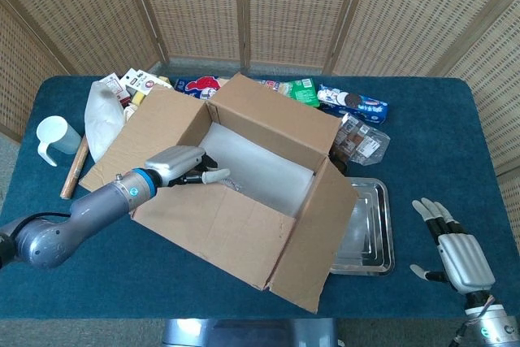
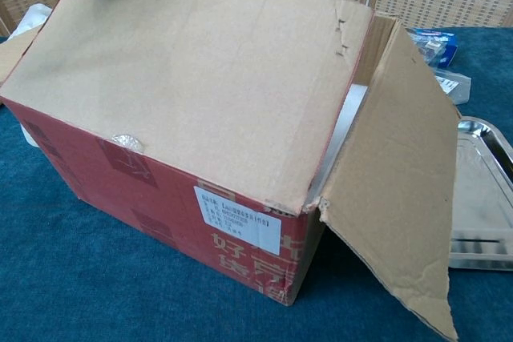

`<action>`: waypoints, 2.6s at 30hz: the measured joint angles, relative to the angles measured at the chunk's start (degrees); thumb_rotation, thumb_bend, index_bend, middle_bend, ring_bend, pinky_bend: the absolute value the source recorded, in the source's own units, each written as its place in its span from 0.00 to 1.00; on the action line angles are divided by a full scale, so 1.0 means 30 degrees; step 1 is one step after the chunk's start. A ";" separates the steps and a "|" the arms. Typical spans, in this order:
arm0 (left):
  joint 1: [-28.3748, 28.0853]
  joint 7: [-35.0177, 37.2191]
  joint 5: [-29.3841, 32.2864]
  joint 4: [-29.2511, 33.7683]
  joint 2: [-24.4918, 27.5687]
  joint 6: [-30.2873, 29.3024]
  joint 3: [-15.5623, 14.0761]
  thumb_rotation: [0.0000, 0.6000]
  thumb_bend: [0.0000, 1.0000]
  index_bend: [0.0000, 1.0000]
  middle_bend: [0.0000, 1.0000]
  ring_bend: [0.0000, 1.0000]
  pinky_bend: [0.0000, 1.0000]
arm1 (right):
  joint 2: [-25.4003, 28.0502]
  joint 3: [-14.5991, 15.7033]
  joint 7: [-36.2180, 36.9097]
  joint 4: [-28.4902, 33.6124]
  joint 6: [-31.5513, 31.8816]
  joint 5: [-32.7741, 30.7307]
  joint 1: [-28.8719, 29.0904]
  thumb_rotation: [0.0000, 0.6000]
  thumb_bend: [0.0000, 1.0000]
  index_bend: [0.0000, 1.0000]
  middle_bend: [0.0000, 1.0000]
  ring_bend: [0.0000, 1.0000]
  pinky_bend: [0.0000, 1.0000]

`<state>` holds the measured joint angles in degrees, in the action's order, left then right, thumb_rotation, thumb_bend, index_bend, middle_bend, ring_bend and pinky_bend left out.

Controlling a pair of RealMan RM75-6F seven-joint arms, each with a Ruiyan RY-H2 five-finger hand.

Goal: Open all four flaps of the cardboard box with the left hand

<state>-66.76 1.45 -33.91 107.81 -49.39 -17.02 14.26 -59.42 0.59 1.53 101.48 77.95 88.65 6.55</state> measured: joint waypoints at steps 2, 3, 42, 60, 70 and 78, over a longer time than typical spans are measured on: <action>0.0248 0.0526 -0.0292 -0.0045 0.0165 0.0456 0.0325 0.00 0.00 0.59 0.78 0.57 0.53 | -0.0039 0.0011 -0.0080 -0.0001 -0.0055 -0.0025 0.0020 1.00 0.00 0.00 0.00 0.00 0.24; 0.0397 0.0879 -0.0393 -0.0071 0.0256 0.0803 0.0541 0.00 0.00 0.59 0.78 0.57 0.53 | -0.0054 0.0017 -0.0106 -0.0003 -0.0078 -0.0035 0.0027 1.00 0.00 0.00 0.00 0.00 0.24; 0.1444 0.6019 -0.3934 -0.1498 0.2959 0.8627 0.3938 0.00 0.00 0.50 0.68 0.40 0.43 | -0.0192 0.0041 -0.0420 0.0081 -0.0122 -0.0111 0.0101 1.00 0.00 0.00 0.00 0.00 0.25; 0.1394 0.6962 -0.3823 -0.1155 0.4097 0.9586 0.4658 0.00 0.00 0.49 0.67 0.40 0.43 | -0.0255 0.0083 -0.0615 0.0156 -0.0163 -0.0102 0.0117 1.00 0.00 0.00 0.00 0.00 0.25; 0.2205 0.6935 -0.2560 -0.1237 0.4469 1.1352 0.6572 0.00 0.00 0.50 0.70 0.40 0.43 | -0.0327 0.0111 -0.0723 0.0142 -0.0270 -0.0125 0.0157 1.00 0.00 0.00 0.00 0.00 0.25; 0.2939 0.6024 -0.1744 -0.1615 0.4431 1.3530 0.7639 0.00 0.00 0.50 0.71 0.40 0.43 | -0.0368 0.0134 -0.0843 0.0184 -0.0287 -0.0124 0.0167 1.00 0.00 0.00 0.00 0.00 0.25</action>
<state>-57.95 19.52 -39.14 102.96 -36.10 23.56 37.18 -60.52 1.00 -1.00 102.03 77.09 88.28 7.05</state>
